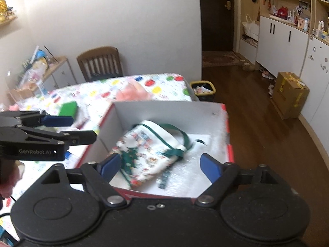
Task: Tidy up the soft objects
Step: 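Withdraw both tools from the box back over the table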
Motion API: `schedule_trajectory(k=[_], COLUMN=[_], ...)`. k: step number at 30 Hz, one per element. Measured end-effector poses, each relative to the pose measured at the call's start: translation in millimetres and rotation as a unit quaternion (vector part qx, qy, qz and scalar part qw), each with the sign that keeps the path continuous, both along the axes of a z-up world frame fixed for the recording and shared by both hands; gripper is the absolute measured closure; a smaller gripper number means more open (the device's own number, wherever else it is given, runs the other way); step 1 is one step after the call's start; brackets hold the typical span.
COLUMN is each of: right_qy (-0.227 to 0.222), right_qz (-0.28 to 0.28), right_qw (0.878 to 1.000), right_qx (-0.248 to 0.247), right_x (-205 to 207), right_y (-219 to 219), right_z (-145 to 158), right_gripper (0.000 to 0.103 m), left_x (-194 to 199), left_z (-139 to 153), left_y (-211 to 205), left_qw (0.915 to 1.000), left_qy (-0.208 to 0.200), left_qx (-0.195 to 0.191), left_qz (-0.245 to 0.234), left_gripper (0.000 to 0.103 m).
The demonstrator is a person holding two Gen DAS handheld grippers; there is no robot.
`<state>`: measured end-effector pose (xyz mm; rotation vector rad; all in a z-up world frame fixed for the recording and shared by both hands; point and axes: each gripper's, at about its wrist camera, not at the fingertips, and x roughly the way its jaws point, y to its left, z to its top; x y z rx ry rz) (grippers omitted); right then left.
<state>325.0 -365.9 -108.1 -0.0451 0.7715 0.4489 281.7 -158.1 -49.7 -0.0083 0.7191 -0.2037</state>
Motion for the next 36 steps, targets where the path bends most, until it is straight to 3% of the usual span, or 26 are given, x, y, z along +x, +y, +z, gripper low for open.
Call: schedule_trajectory(k=[6, 14, 18, 36], right_qy=[-0.015, -0.021, -0.02, 0.01], right_qz=[0.02, 0.038, 0.051, 0.077], right_qw=[0.999, 0.998, 0.998, 0.997], right_qx=[0.021, 0.041, 0.042, 0.024], right_x=[-14, -24, -28, -24], right_y=[30, 75, 101, 222], right_z=[11, 19, 20, -14], right_gripper=[0.011, 0.005, 0.005, 0.005], left_x=[-21, -43, -51, -82], left_z=[14, 22, 22, 15], left_y=[31, 85, 113, 257], left_qw=[0.9994, 0.9976, 0.9962, 0.982], left_qy=[-0.023, -0.04, -0.043, -0.086], left_qx=[-0.018, -0.033, -0.044, -0.005], left_qz=[0.017, 0.046, 0.062, 0.168], left_gripper=[0.019, 0.018, 0.002, 0.001])
